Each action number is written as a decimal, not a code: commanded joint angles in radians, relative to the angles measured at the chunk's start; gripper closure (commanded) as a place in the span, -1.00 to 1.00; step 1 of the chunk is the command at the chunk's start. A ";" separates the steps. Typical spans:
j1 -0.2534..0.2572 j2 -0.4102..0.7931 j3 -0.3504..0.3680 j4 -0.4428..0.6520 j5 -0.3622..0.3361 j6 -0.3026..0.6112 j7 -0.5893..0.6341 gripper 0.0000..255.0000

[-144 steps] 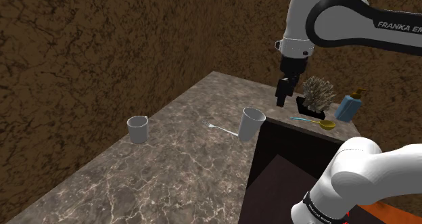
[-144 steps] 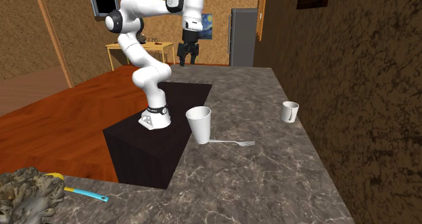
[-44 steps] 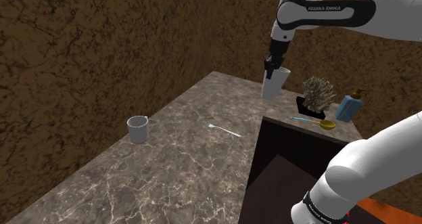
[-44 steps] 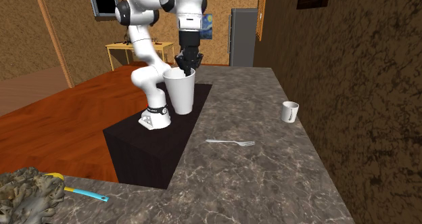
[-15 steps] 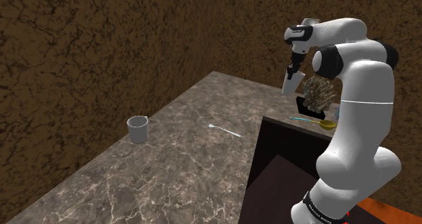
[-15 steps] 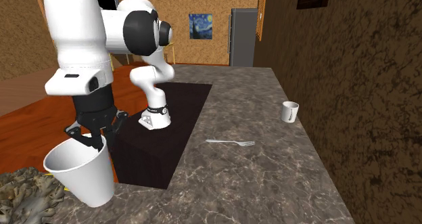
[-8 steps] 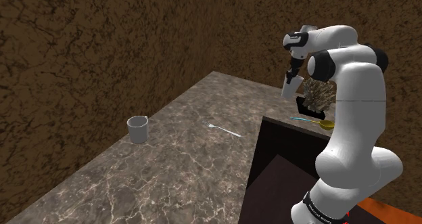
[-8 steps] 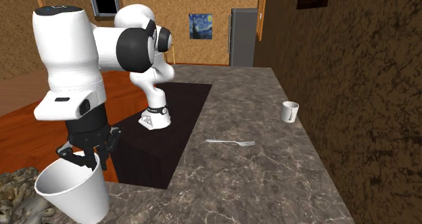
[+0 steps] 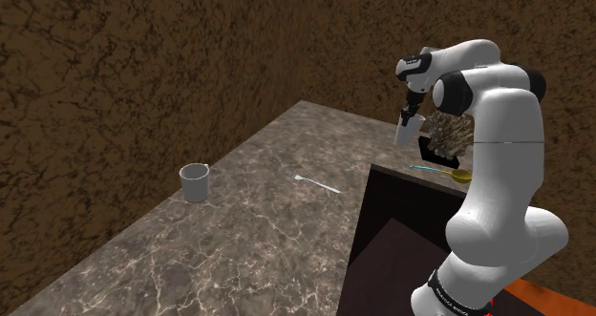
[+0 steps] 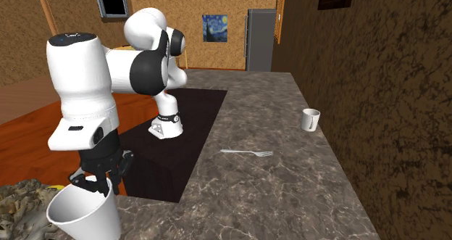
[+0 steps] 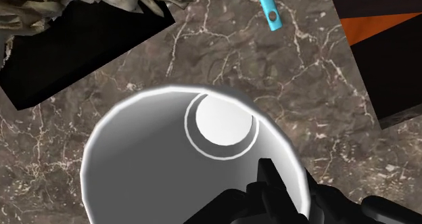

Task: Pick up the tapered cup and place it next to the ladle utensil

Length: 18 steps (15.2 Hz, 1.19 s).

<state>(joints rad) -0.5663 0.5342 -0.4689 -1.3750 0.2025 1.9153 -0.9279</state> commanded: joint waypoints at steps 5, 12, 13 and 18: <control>0.002 0.016 0.006 -0.059 0.009 0.074 -0.007 1.00; 0.003 0.024 0.008 -0.079 0.014 0.102 -0.009 1.00; 0.003 0.024 0.008 -0.079 0.014 0.102 -0.009 1.00; 0.003 0.024 0.009 -0.079 0.014 0.102 -0.009 -1.00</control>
<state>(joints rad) -0.5635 0.5587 -0.4604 -1.4539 0.2166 2.0169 -0.9372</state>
